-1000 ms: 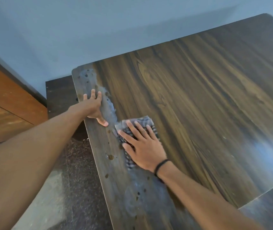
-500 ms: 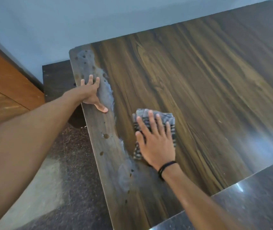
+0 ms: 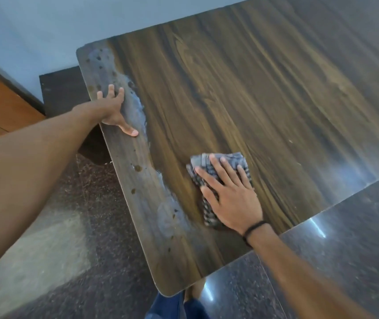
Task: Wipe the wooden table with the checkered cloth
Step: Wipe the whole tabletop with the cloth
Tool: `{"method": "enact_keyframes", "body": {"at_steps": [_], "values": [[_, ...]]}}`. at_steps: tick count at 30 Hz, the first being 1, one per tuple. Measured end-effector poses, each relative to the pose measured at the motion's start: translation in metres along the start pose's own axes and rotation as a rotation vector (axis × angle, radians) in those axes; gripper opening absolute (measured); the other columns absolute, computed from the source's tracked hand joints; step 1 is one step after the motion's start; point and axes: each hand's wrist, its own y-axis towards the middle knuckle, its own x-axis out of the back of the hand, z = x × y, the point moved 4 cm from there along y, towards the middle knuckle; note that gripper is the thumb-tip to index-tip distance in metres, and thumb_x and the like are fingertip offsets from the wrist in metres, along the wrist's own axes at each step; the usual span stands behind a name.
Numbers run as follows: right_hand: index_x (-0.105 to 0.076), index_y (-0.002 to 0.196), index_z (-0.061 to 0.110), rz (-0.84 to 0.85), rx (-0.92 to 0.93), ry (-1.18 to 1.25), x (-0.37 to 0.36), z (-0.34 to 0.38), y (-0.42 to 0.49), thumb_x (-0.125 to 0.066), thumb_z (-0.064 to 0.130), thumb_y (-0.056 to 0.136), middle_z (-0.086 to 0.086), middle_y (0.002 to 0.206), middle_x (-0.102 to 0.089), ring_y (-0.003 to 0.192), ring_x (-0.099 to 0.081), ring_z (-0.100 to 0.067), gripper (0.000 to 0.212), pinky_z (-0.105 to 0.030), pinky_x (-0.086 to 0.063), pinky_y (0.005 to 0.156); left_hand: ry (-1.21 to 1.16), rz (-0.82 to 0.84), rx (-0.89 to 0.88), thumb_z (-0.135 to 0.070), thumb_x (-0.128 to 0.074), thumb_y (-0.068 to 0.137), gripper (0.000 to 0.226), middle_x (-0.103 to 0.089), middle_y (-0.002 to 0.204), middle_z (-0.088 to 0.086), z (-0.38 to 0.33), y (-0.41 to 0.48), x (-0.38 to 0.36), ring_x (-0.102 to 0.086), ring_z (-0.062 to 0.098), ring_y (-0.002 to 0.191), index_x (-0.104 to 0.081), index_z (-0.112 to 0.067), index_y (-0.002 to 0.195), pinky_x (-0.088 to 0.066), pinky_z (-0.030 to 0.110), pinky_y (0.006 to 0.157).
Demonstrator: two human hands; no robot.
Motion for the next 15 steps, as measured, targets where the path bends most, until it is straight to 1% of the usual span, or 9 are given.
{"method": "enact_keyframes", "body": {"at_steps": [1, 2, 4, 6, 7, 10, 11, 13, 15], "values": [[-0.021, 0.16, 0.043, -0.005, -0.138, 0.039, -0.004, 0.015, 0.003, -0.024, 0.052, 0.108, 0.004, 0.171, -0.007, 0.158, -0.005, -0.021, 0.053, -0.052, -0.01, 0.127, 0.008, 0.007, 0.006, -0.068, -0.079, 0.037, 0.16, 0.028, 0.16, 0.003, -0.002, -0.001, 0.003, 0.017, 0.038, 0.148, 0.023, -0.026, 0.153, -0.006, 0.059, 0.119], [-0.021, 0.161, 0.04, 0.0, -0.164, 0.05, -0.008, 0.034, -0.001, -0.024, 0.052, 0.108, 0.002, 0.171, -0.007, 0.158, -0.005, -0.024, 0.054, -0.052, -0.007, 0.127, 0.016, 0.01, 0.015, -0.068, -0.079, 0.038, 0.16, 0.028, 0.16, 0.004, -0.004, -0.004, 0.003, 0.016, 0.039, 0.148, 0.023, -0.024, 0.153, -0.006, 0.059, 0.119], [-0.021, 0.161, 0.04, -0.007, 0.091, 0.01, -0.016, 0.049, -0.023, -0.027, 0.051, 0.108, 0.002, 0.172, -0.006, 0.158, -0.005, -0.024, 0.054, -0.051, -0.005, 0.127, 0.035, 0.008, 0.02, -0.067, -0.077, 0.04, 0.157, 0.025, 0.161, 0.006, -0.01, -0.011, 0.003, 0.012, 0.04, 0.148, 0.021, -0.022, 0.154, -0.008, 0.058, 0.119], [-0.019, 0.16, 0.045, 0.054, 0.311, -0.024, -0.013, 0.019, -0.043, -0.027, 0.053, 0.108, 0.006, 0.172, -0.005, 0.158, -0.005, -0.019, 0.053, -0.051, -0.007, 0.127, 0.061, 0.008, 0.005, -0.069, -0.075, 0.042, 0.154, 0.022, 0.162, 0.008, -0.017, -0.021, -0.004, 0.007, 0.041, 0.149, 0.018, -0.021, 0.155, -0.011, 0.057, 0.119], [-0.02, 0.16, 0.046, 0.041, 0.285, -0.023, -0.007, 0.005, -0.041, -0.026, 0.054, 0.108, 0.007, 0.172, -0.006, 0.158, -0.005, -0.018, 0.053, -0.052, -0.01, 0.126, 0.077, 0.009, -0.001, -0.072, -0.075, 0.043, 0.154, 0.022, 0.162, 0.008, -0.02, -0.025, -0.01, 0.006, 0.042, 0.149, 0.018, -0.021, 0.155, -0.011, 0.057, 0.119], [-0.022, 0.16, 0.042, -0.006, -0.139, 0.045, -0.004, 0.009, -0.023, -0.025, 0.054, 0.107, 0.003, 0.171, -0.009, 0.158, -0.008, -0.022, 0.054, -0.053, -0.011, 0.126, 0.077, 0.038, 0.002, -0.079, -0.073, 0.04, 0.158, 0.025, 0.161, 0.006, -0.022, -0.034, -0.029, 0.01, 0.043, 0.147, 0.022, -0.022, 0.153, -0.01, 0.057, 0.118], [-0.021, 0.161, 0.04, 0.001, -0.166, 0.06, -0.007, 0.026, -0.028, -0.024, 0.054, 0.108, 0.001, 0.171, -0.007, 0.158, -0.007, -0.024, 0.055, -0.054, -0.01, 0.126, 0.066, 0.035, 0.006, -0.079, -0.073, 0.037, 0.161, 0.026, 0.161, 0.006, -0.023, -0.035, -0.034, 0.011, 0.043, 0.147, 0.022, -0.022, 0.153, -0.01, 0.057, 0.118], [-0.021, 0.161, 0.04, -0.003, 0.092, 0.015, -0.016, 0.039, -0.054, -0.024, 0.054, 0.108, 0.001, 0.172, -0.006, 0.158, -0.006, -0.024, 0.054, -0.054, -0.011, 0.126, 0.062, 0.021, 0.011, -0.078, -0.073, 0.033, 0.163, 0.026, 0.161, 0.005, -0.023, -0.035, -0.037, 0.012, 0.043, 0.147, 0.022, -0.022, 0.153, -0.01, 0.058, 0.118], [-0.018, 0.161, 0.045, 0.074, 0.308, -0.019, -0.015, 0.007, -0.079, -0.024, 0.055, 0.108, 0.005, 0.172, -0.003, 0.158, -0.002, -0.019, 0.054, -0.053, -0.009, 0.126, 0.06, 0.016, -0.002, -0.077, -0.073, 0.032, 0.163, 0.026, 0.161, 0.004, -0.022, -0.035, -0.037, 0.012, 0.043, 0.147, 0.022, -0.023, 0.153, -0.01, 0.058, 0.118]]}}
